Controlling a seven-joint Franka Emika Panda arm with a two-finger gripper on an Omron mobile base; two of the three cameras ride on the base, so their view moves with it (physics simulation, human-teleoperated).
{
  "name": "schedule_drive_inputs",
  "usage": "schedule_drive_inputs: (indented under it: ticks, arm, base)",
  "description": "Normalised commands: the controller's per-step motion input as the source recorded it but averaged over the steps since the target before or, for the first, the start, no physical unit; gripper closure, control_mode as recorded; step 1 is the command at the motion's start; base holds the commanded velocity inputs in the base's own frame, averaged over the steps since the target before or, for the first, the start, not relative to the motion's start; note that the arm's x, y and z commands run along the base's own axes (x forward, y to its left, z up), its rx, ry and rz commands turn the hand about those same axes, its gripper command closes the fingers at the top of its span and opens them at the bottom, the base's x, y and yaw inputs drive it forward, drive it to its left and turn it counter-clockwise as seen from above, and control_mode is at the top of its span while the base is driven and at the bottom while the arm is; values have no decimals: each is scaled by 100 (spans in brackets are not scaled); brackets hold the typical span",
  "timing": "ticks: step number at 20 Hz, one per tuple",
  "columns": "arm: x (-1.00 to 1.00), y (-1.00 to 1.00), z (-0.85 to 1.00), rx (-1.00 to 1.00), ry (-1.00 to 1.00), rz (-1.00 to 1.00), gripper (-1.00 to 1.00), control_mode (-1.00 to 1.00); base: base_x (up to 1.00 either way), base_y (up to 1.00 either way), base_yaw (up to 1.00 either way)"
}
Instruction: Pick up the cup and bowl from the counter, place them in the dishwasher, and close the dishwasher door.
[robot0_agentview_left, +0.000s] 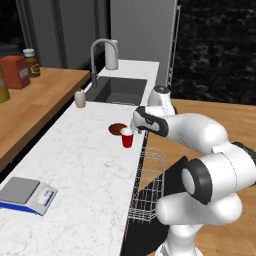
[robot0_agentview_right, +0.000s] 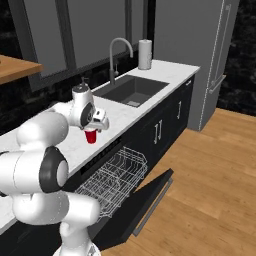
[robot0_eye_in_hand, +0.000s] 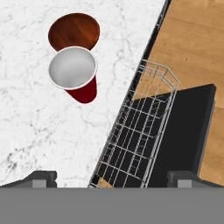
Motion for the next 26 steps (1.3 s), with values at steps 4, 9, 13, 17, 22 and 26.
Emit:
schedule_drive_inputs:
  ticks: [4,9,13,17,22,26]
  arm:
    - [45,18,-33,0,0,0,-100,-100]
    - [50,17,-27,0,0,0,-100,-100]
    - [55,15,-14,0,0,0,-100,-100]
    - [52,12,-15,0,0,0,-100,-100]
    - [34,2,-18,0,0,-1,-100,-100]
    - [7,0,-24,0,0,-4,-100,-100]
  base:
    - [0,0,0]
    - [0,0,0]
    - [0,0,0]
    - [0,0,0]
    - [0,0,0]
    - [0,0,0]
